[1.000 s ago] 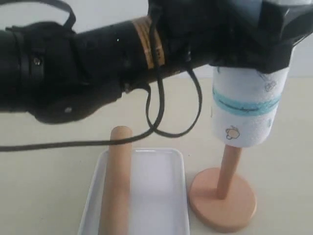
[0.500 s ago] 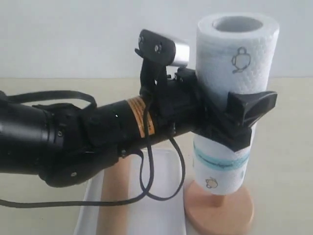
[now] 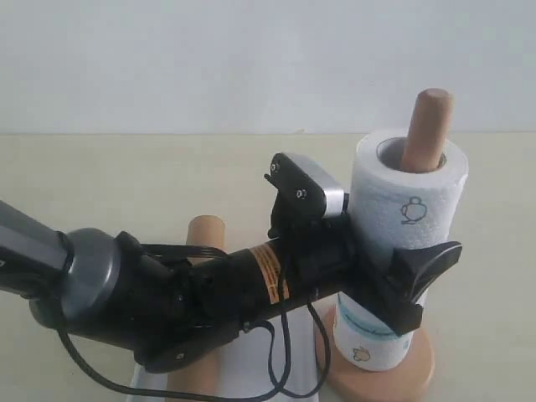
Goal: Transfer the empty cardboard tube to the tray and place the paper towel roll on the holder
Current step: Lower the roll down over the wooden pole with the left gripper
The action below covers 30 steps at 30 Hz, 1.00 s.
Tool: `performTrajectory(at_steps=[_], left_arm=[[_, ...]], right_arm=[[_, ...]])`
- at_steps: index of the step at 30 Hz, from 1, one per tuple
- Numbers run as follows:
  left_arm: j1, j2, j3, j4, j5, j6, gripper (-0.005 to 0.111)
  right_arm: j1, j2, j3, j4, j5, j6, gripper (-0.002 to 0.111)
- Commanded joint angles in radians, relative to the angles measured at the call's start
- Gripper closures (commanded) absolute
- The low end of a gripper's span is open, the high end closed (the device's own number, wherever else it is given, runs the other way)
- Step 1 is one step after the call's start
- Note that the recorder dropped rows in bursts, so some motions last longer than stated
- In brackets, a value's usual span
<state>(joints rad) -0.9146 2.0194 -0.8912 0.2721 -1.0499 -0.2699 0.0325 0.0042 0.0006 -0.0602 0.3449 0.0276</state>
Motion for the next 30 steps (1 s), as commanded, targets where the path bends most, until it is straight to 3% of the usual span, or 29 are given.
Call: performTrajectory(at_steps=[1,4,6,10,13,19,30], left_arm=[[-0.002,0.002,0.000,-0.031,0.003,0.032,0.100],[-0.002,0.002,0.000,-0.031,0.003,0.030,0.084],[-0.002,0.002,0.000,-0.031,0.003,0.008,0.067],[-0.002,0.002,0.000,-0.031,-0.012,-0.051,0.020],[-0.002,0.000,0.000,-0.014,-0.039,-0.051,0.000],[-0.002,-0.005,0.000,0.003,-0.138,-0.049,-0.003],[0.036,-0.133,0.048,0.043,-0.050,-0.047,-0.003]], right_arm=[[-0.003,-0.004,-0.001,0.001,-0.005,-0.005,0.109],[-0.003,-0.004,-0.001,0.001,-0.005,-0.005,0.109],[-0.003,-0.004,-0.001,0.001,-0.005,-0.005,0.109],[-0.003,-0.004,-0.001,0.001,-0.005,-0.005,0.109],[-0.003,-0.004,-0.001,0.001,-0.005,-0.005,0.109],[-0.003,-0.004,-0.001,0.001,-0.005,-0.005,0.109],[-0.003,-0.004,-0.001,0.001,-0.005,-0.005,0.109]])
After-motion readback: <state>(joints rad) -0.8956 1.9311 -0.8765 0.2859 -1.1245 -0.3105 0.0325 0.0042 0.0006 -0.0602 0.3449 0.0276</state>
